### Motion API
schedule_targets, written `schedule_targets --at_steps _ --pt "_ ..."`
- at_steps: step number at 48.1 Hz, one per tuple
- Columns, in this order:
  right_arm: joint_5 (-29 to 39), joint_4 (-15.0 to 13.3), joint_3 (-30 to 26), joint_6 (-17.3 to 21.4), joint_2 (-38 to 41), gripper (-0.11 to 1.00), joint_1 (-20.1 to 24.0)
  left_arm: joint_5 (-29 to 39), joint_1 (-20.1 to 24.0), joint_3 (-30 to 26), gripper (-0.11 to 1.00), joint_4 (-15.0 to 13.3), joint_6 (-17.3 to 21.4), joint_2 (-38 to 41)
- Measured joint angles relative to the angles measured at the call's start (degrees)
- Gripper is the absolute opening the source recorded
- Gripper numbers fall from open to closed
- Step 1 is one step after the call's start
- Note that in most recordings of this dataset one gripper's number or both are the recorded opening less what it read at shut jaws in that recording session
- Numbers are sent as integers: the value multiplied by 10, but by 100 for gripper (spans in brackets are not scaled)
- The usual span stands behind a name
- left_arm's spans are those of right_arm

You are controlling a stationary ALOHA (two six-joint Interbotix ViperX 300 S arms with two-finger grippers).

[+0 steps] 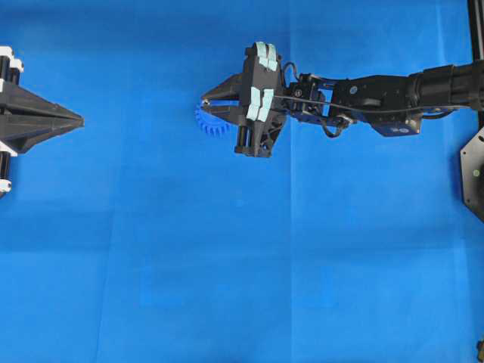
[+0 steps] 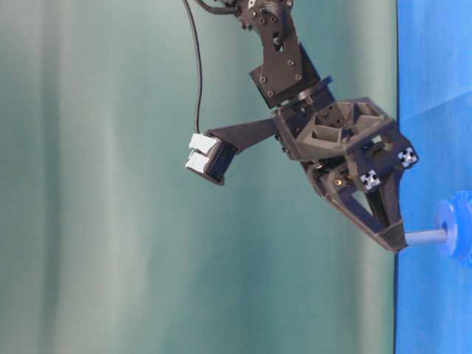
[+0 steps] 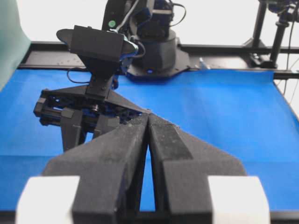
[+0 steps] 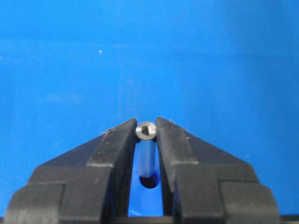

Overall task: Insert the shaft placed at a random location into the center hole of the small gear at another random location.
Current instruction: 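Align the shaft above the gear hole and lower it in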

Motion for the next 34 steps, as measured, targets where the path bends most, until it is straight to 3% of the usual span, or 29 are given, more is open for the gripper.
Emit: schedule_targets --at_steps 34 --pt "-3 -4 1 -10 -31 5 -3 0 0 3 0 0 0 0"
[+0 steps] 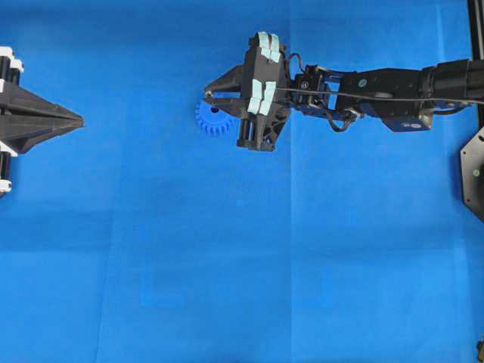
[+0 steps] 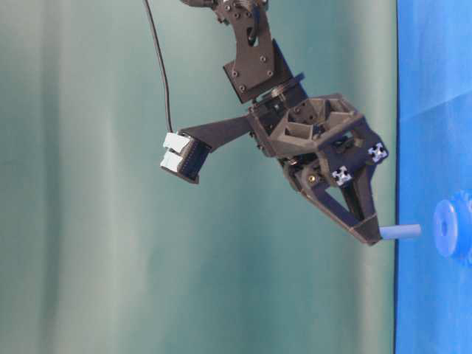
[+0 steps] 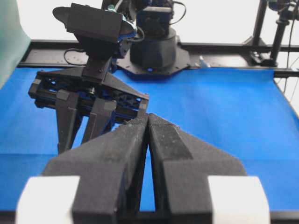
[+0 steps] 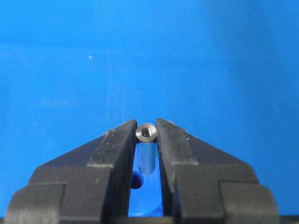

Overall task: Insert the shaft placed at a random location into the center hole of the small gear at another random location.
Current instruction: 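Align the shaft above the gear hole and lower it in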

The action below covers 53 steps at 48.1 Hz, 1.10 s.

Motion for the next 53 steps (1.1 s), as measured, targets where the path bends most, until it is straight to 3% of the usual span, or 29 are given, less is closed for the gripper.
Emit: schedule_targets --at_steps 53 --pt "-45 11 4 2 72 5 3 0 0 1 0 0 -2 0"
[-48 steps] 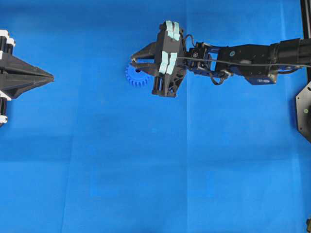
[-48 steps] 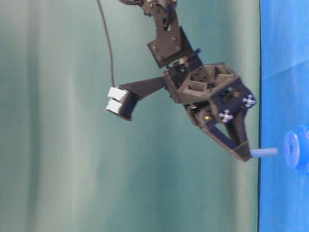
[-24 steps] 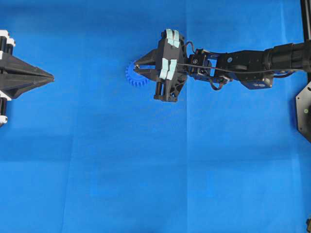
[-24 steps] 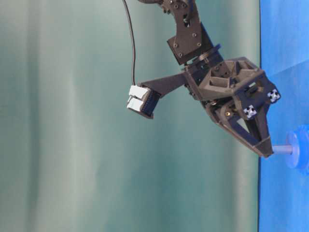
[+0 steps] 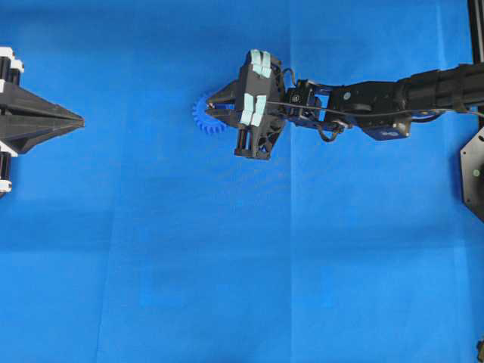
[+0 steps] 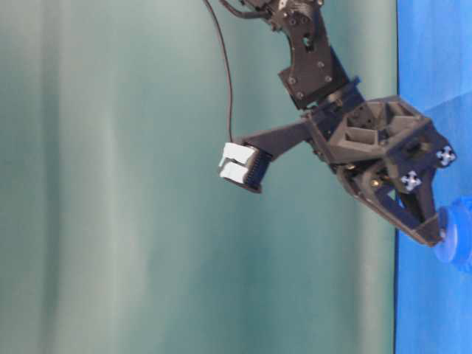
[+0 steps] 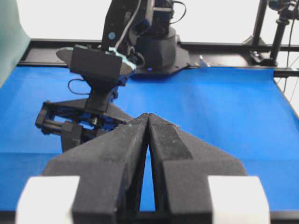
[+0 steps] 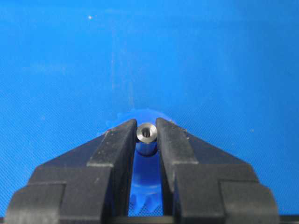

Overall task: Insert the shaft placed at a random location into the center hole of the small gear at another random location.
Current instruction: 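Align the shaft above the gear hole and lower it in, then open the right gripper and raise it away from the gear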

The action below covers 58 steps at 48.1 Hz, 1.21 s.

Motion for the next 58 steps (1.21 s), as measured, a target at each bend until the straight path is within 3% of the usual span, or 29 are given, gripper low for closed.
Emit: schedule_targets --at_steps 39,44,54,56,58 --pt "8 0 -4 0 10 7 -4 0 0 0 0 1 0 0" --pt "9 -1 -4 1 10 25 -4 0 0 0 0 1 0 0" --pt "9 18 -4 3 10 84 -5 0 0 0 0 1 0 0" --pt "9 19 -4 3 10 91 -5 0 0 0 0 0 0 0" --pt "9 20 -4 3 9 92 -5 0 0 0 0 1 0 0"
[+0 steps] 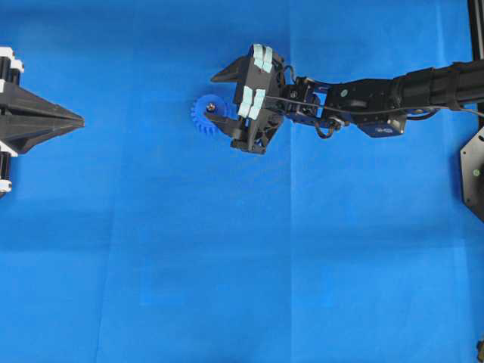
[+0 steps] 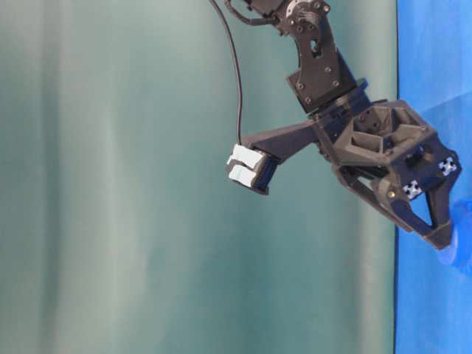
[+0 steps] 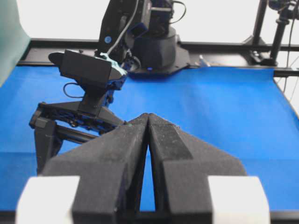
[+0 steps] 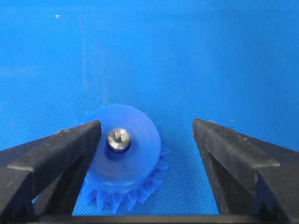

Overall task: Insert the shaft placed at a random location into the center hole of the small gear at another random location.
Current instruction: 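Open the right gripper and raise it away from the gear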

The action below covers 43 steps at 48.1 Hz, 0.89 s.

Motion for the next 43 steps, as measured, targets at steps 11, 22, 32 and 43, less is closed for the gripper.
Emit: schedule_targets --at_steps 11,22,32,43 --pt "1 1 6 -1 -12 88 0 1 0 0 0 -1 0 0" --pt "3 0 9 -4 -54 88 1 0 0 0 0 -1 0 0" --pt "18 0 11 -5 -97 88 4 0 0 0 0 0 0 0" --pt "31 0 13 -6 -131 88 6 0 0 0 0 0 -1 0"
